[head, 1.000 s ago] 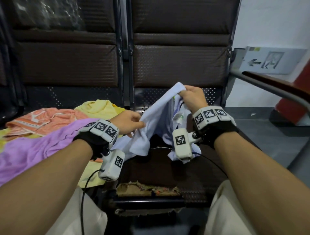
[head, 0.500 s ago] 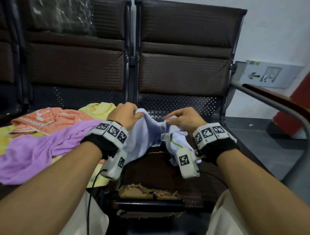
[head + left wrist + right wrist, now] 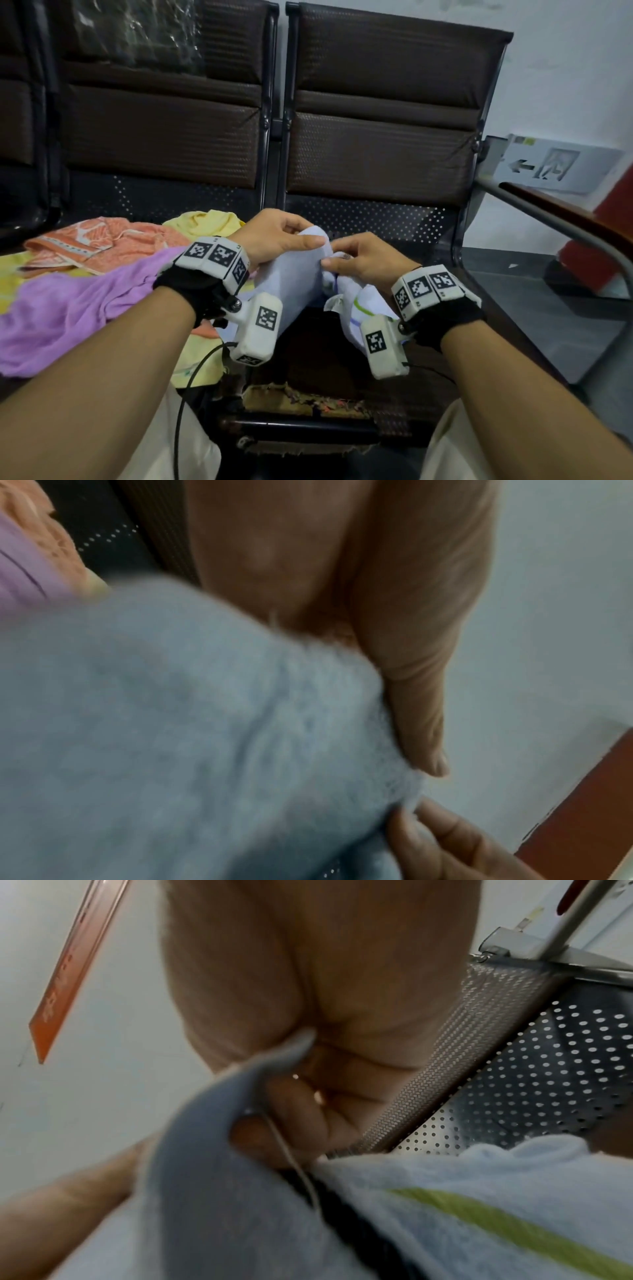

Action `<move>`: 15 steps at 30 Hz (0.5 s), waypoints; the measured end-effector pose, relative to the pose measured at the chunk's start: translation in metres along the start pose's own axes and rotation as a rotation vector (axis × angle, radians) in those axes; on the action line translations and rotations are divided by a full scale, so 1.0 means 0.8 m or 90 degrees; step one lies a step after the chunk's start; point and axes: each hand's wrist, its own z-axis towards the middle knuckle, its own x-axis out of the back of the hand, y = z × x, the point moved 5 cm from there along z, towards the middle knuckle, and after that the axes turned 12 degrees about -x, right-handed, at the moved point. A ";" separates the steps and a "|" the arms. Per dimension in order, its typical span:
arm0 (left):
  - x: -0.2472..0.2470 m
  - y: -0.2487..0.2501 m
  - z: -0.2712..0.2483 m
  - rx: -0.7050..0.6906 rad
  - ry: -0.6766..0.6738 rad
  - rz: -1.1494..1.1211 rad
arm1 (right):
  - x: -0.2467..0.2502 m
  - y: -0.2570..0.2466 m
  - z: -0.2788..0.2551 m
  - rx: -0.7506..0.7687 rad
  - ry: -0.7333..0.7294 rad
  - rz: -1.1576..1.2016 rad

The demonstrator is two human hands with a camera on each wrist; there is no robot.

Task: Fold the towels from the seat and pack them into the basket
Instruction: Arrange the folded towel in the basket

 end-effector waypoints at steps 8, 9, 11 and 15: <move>0.016 -0.011 -0.010 0.087 0.093 0.025 | 0.046 0.014 -0.001 -0.040 0.245 0.260; 0.015 -0.011 -0.012 0.090 0.111 0.003 | 0.050 0.017 -0.002 -0.050 0.269 0.289; 0.011 -0.009 -0.013 0.090 0.144 -0.073 | 0.056 0.023 -0.005 -0.065 0.313 0.348; 0.003 -0.002 -0.011 0.160 0.154 -0.366 | 0.063 0.030 -0.010 -0.087 0.365 0.370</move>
